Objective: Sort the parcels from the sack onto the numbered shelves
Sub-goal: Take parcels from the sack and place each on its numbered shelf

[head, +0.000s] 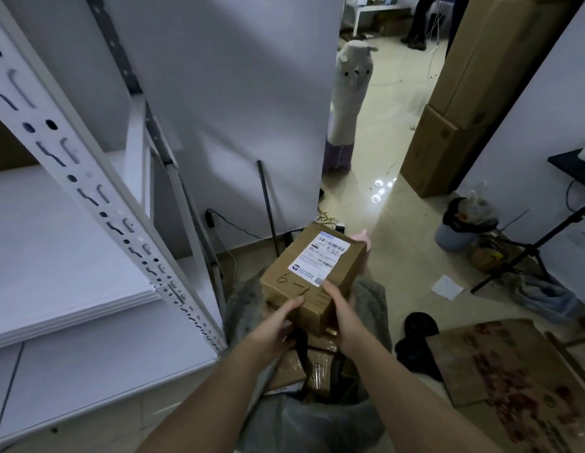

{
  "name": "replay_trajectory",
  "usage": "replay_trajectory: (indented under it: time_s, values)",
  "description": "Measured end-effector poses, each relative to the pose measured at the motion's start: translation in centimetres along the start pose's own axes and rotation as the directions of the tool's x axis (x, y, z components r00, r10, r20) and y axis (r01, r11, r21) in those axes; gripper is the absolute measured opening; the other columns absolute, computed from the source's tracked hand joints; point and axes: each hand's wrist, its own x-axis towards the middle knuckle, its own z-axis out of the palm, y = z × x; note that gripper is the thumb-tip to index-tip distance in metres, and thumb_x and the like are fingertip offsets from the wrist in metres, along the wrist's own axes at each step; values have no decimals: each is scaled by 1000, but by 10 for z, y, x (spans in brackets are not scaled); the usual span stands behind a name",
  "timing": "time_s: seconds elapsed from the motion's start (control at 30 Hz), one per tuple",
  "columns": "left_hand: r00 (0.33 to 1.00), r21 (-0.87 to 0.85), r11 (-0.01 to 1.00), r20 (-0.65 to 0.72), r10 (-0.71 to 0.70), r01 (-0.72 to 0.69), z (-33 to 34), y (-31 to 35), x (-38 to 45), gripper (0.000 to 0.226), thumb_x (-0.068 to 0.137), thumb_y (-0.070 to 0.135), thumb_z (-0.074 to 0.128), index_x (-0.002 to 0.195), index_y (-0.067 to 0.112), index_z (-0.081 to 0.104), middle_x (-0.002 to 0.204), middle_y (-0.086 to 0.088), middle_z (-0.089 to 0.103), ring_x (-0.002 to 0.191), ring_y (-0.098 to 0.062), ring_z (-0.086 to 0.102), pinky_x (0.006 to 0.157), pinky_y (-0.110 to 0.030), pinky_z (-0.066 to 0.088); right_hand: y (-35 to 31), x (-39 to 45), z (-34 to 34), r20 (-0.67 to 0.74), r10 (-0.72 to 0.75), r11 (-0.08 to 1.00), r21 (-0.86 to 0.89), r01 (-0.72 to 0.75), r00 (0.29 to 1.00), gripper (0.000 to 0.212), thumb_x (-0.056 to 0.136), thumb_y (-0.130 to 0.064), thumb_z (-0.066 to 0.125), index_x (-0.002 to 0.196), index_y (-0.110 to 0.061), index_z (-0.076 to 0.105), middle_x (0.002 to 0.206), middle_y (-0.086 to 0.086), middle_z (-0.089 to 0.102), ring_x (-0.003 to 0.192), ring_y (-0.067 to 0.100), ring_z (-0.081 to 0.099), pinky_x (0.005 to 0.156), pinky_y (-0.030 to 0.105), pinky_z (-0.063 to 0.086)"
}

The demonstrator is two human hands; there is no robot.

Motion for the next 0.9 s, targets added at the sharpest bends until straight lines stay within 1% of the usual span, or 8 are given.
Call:
replay_trajectory:
  time_s: [0.1, 0.2, 0.4, 0.53, 0.6, 0.67, 0.73, 0.9]
  values:
    - [998, 61, 998, -61, 35, -31, -16, 6, 0, 100, 71, 55, 71, 151, 23, 20, 149, -7, 32, 135, -32, 33, 108, -44, 35, -9, -9, -3, -14, -227, 971, -78, 226, 974, 81, 77, -40, 76, 145, -32, 33, 131, 4, 58, 111, 23, 60, 86, 39, 53]
    - [968, 110, 984, -193, 159, -140, -30, 18, -3, 93, 80, 65, 58, 153, 32, 10, 157, -4, 20, 141, -33, 25, 109, -53, 29, -15, -21, -4, 22, -395, 892, -228, 390, 918, 68, 85, -27, 71, 142, -35, 34, 133, 2, 55, 117, 21, 55, 100, 41, 47]
    - [987, 162, 979, -91, 136, -120, -40, 35, -25, 57, 86, 71, 39, 120, 26, 48, 122, -2, 52, 119, -25, 48, 103, -47, 37, -11, -58, 12, 100, -464, 775, -436, 457, 880, 70, 89, -35, 64, 145, -28, 23, 135, 0, 50, 122, 21, 49, 106, 42, 40]
    - [954, 98, 951, -25, 298, -294, -37, 32, -46, 62, 79, 74, 48, 114, 26, 63, 114, -3, 67, 104, -20, 63, 99, -40, 45, -11, -77, 21, 153, -446, 687, -573, 447, 882, 67, 91, -46, 59, 146, -28, 25, 137, -4, 49, 126, 20, 48, 108, 43, 37]
    - [927, 81, 926, -36, 374, -370, -40, 27, -49, 80, 64, 83, 53, 123, 29, 62, 119, -1, 68, 109, -20, 64, 101, -45, 47, -12, -85, 30, 175, -427, 700, -556, 447, 887, 69, 88, -51, 59, 146, -32, 28, 141, -2, 48, 128, 22, 47, 109, 46, 36]
    - [902, 55, 905, -72, 426, -423, -46, 23, -48, 81, 64, 83, 52, 123, 29, 62, 117, 1, 69, 111, -20, 64, 102, -47, 46, -13, -93, 40, 166, -428, 762, -462, 453, 889, 64, 89, -47, 61, 144, -31, 31, 139, 2, 51, 126, 24, 49, 108, 45, 38]
    - [884, 36, 888, -88, 460, -458, -45, 25, -77, 76, 71, 78, 51, 125, 25, 62, 114, 0, 70, 108, -20, 65, 99, -44, 48, -12, -104, 48, 173, -439, 792, -388, 471, 882, 59, 90, -45, 61, 141, -30, 35, 137, 3, 52, 123, 24, 51, 106, 43, 41]
    - [831, 55, 847, -171, 530, -529, -49, 9, -137, 40, 99, 53, 32, 116, 25, 54, 108, 1, 63, 90, -10, 61, 71, -23, 47, 2, -137, 56, 204, -476, 745, -424, 515, 856, 62, 91, -53, 54, 142, -22, 35, 135, 2, 50, 124, 27, 48, 107, 46, 38]
